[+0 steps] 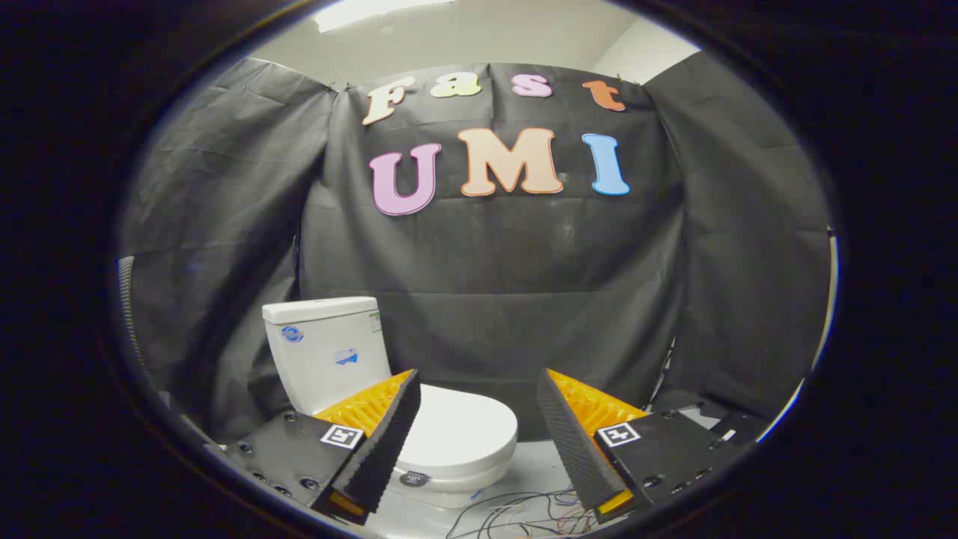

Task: Open the toilet lid.

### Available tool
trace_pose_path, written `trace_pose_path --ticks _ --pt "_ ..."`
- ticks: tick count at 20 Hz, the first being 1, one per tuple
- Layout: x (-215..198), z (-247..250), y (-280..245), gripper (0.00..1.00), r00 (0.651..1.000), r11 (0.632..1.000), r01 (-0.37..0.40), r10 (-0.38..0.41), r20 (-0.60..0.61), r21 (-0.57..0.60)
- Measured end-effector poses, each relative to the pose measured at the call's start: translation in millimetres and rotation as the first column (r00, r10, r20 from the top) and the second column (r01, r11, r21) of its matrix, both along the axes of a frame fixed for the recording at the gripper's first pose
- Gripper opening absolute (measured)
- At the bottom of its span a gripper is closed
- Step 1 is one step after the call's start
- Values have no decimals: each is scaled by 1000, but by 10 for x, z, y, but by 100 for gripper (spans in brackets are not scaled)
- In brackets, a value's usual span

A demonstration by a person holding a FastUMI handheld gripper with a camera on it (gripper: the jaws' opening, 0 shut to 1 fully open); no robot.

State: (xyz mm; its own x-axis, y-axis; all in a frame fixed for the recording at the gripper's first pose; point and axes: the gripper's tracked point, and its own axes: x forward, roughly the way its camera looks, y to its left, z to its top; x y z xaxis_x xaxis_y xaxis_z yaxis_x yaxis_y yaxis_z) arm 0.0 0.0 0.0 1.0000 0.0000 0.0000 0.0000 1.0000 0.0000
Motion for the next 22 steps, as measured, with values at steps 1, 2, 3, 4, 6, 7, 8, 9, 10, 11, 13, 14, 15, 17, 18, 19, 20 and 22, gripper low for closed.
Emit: trace_pose_path --ticks 1,2,3,4,6,7,8,9,10,11,13,14,15,17,18,19,20,22 --pt "18 21 -1 95 1000 1000 1 -1 5 2" --pt "52 19 -2 95 1000 1000 2 -2 4 7" --pt "109 -16 1 95 1000 1000 4 -4 -1 4" --pt "202 -21 8 95 1000 1000 5 -5 -7 -1" --pt "446 -29 14 95 1000 1000 8 -8 -18 -2" --pt "517 -57 7 95 1000 1000 13 -13 -24 -4" --pt "610 -63 4 95 1000 1000 17 -17 -26 -8" --pt "681 -52 6 94 1000 1000 19 -19 -22 -14" --pt "753 -5 10 94 999 999 34 -34 -5 -2" --pt "803 41 35 94 999 999 40 -40 23 27" --pt "855 109 28 93 990 989 111 -118 71 101" --pt "849 122 -2 92 981 978 160 -173 90 136" --pt "816 126 -13 92 968 963 204 -225 110 174" --pt "733 90 13 90 937 927 291 -327 127 237" --pt "702 52 23 89 924 912 325 -363 121 251" --pt "654 8 54 89 913 897 353 -392 113 265" --pt "612 -25 88 89 905 885 374 -413 100 278" --pt "578 -132 141 89 889 859 413 -452 69 301"
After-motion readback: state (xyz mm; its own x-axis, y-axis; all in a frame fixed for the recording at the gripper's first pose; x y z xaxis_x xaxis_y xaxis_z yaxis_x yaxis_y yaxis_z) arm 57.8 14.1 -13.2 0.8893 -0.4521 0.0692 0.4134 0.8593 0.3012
